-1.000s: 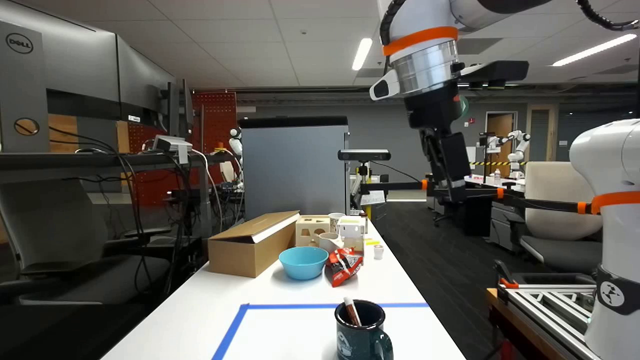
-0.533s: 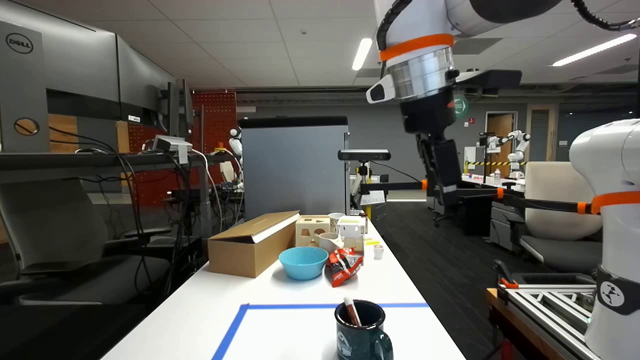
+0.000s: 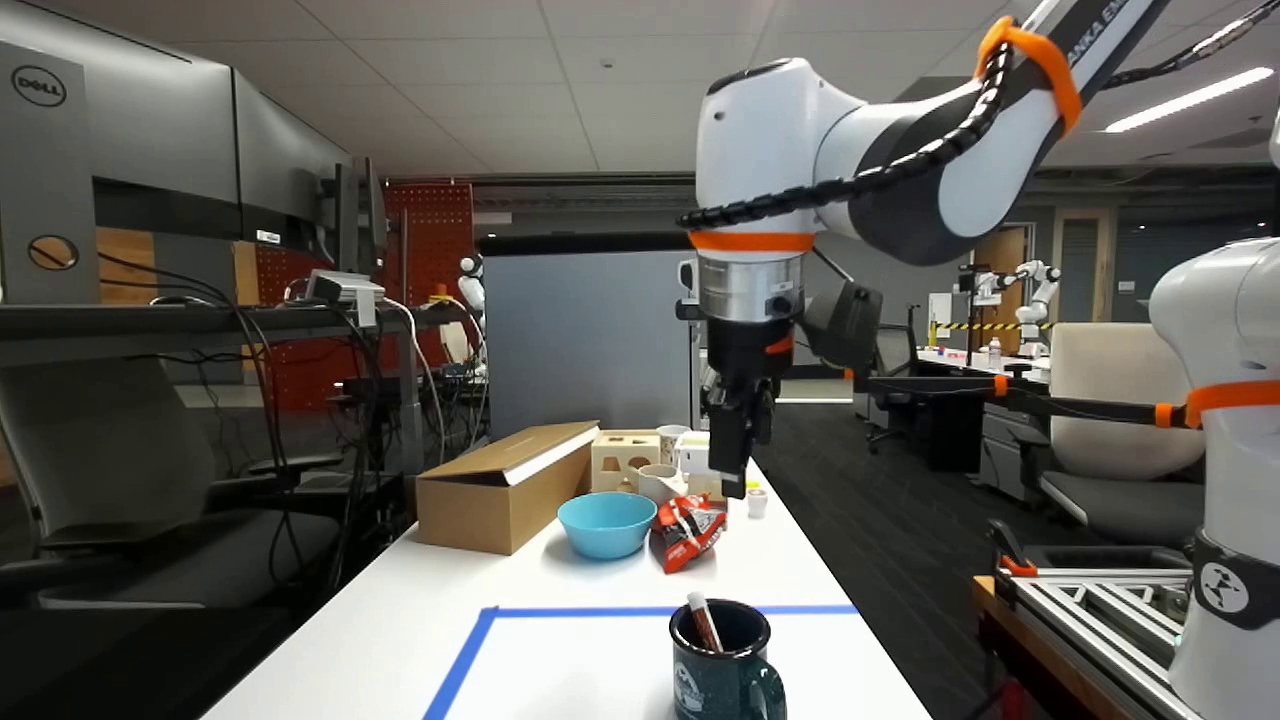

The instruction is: Remove the marker from the cup

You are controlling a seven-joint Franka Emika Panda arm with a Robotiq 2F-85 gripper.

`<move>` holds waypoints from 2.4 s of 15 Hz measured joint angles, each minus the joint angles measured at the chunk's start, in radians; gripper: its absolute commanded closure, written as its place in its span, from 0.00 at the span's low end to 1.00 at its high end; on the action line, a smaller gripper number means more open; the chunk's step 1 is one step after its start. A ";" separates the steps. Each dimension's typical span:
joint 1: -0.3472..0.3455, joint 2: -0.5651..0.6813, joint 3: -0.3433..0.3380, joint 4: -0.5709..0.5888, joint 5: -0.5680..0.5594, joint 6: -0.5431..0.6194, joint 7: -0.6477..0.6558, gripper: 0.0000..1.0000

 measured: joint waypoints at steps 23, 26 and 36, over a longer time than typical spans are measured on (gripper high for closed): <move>0.044 0.256 -0.117 0.028 -0.251 0.311 0.414 0.00; 0.058 0.289 -0.144 0.028 -0.294 0.335 0.479 0.00; 0.068 0.396 -0.183 0.063 -0.367 0.401 0.603 0.52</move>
